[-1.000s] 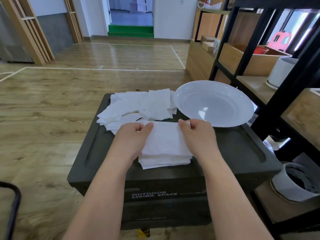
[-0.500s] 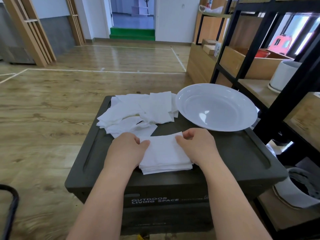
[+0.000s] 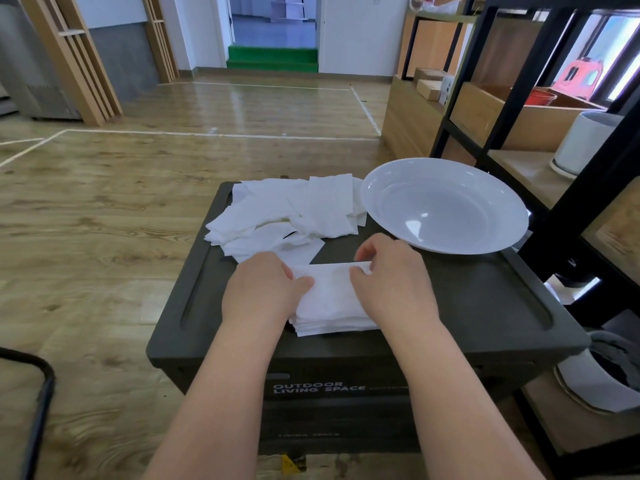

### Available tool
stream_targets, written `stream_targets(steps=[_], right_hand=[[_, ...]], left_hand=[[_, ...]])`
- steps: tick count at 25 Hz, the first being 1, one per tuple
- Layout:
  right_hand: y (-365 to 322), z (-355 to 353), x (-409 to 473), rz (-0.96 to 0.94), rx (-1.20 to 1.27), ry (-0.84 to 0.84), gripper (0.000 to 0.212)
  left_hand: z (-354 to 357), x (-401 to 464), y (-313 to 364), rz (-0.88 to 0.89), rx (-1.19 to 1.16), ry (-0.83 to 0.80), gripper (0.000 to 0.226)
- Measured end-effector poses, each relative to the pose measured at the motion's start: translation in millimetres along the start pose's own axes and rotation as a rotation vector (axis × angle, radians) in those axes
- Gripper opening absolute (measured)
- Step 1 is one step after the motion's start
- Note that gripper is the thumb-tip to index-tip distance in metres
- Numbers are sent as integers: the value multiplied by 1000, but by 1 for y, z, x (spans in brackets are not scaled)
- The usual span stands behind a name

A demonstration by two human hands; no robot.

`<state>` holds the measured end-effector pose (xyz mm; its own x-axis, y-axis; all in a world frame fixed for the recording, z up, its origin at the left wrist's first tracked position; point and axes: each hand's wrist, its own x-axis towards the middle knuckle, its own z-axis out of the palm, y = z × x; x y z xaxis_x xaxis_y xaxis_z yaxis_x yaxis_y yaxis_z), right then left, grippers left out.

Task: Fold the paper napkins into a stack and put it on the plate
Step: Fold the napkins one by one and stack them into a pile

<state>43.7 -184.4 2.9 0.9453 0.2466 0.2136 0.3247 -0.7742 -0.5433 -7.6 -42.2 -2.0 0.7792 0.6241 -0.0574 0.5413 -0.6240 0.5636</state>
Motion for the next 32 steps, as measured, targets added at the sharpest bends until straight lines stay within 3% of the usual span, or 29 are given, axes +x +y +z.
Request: stream_targets(steps=[3,5,6,8,10,12,16,21,27,32], right_hand=[[-6,6,-1,-29,-2,-241,12],[-6,7,0,-24,-27,-299,14],[-6,8,1,-31,-45,-301,14],[-5,8,1,-42,-67,-298,15],[-4,7,1,-39,-54,-302,14],[-3,6,2,-34,-40,-313,14],[-1,4,3,-12,0,-323,12],[-2,2,0,1,34,-315,11],[-2,2,0,6,52,-305,8],[-5,-1,1,7,188,-78,5]], left_hand=[[-11,13,-1,80,-130,325,20],[-23,30,-4,170,-122,524,14],[-26,39,-6,199,-59,547,23],[-27,53,-14,176,47,445,38],[-21,58,-22,126,0,347,32],[-16,57,-28,116,-67,350,19],[-14,55,-31,150,-78,397,26],[-14,59,-37,92,-94,378,10],[-15,53,-33,169,-153,577,17],[-34,31,-15,276,-227,665,11]])
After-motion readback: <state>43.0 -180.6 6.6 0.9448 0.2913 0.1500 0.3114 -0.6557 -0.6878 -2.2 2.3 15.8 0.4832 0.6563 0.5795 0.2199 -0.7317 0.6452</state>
